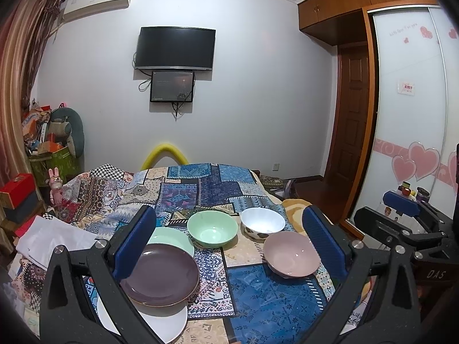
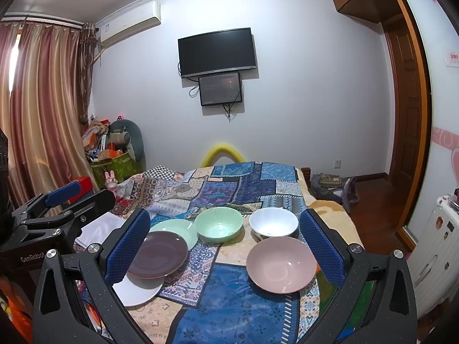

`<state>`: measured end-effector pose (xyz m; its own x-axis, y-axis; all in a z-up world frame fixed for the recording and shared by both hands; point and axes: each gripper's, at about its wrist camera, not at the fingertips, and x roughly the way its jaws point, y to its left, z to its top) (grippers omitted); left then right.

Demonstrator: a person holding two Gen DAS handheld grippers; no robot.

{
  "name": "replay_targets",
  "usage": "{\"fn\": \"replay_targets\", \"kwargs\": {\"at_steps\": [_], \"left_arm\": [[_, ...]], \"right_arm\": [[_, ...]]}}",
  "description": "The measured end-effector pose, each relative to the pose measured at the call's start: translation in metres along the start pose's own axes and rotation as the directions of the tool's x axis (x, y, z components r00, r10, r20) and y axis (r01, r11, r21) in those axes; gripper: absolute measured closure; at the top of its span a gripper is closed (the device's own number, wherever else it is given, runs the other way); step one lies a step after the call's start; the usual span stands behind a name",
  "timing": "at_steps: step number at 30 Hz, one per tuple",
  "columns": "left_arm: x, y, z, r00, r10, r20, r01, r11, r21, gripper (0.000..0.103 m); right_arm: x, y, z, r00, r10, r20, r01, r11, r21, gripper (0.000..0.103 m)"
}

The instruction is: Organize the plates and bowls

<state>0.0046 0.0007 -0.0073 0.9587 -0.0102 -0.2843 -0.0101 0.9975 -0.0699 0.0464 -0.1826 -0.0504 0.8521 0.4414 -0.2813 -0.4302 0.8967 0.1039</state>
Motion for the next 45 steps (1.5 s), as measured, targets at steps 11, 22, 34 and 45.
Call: {"fn": "replay_targets", "kwargs": {"at_steps": [11,22,34,45], "left_arm": [[-0.0019,-0.0002,-0.0005,1.000,0.004,0.001,-0.004,1.000,0.002,0.000],[-0.0027,-0.0007,0.0019,1.000,0.001,0.002,-0.001,1.000,0.002,0.000],[-0.0040,-0.0012,0.0023,1.000,0.007,0.007,-0.007,1.000,0.005,0.000],[-0.0049,-0.0021,0.0038,1.000,0.010,0.011,-0.010,1.000,0.007,0.000]], "right_arm": [[0.0000,-0.0003,-0.0014,1.000,0.004,0.001,-0.004,1.000,0.005,0.000],[0.0003,0.0003,-0.0018,1.000,0.007,0.002,-0.007,1.000,0.011,0.000],[0.0004,0.0013,-0.0019,1.000,0.009,0.002,-0.009,1.000,0.013,0.000],[0.0027,0.0023,-0.0029,1.000,0.007,-0.005,-0.007,1.000,0.019,0.000]]}}
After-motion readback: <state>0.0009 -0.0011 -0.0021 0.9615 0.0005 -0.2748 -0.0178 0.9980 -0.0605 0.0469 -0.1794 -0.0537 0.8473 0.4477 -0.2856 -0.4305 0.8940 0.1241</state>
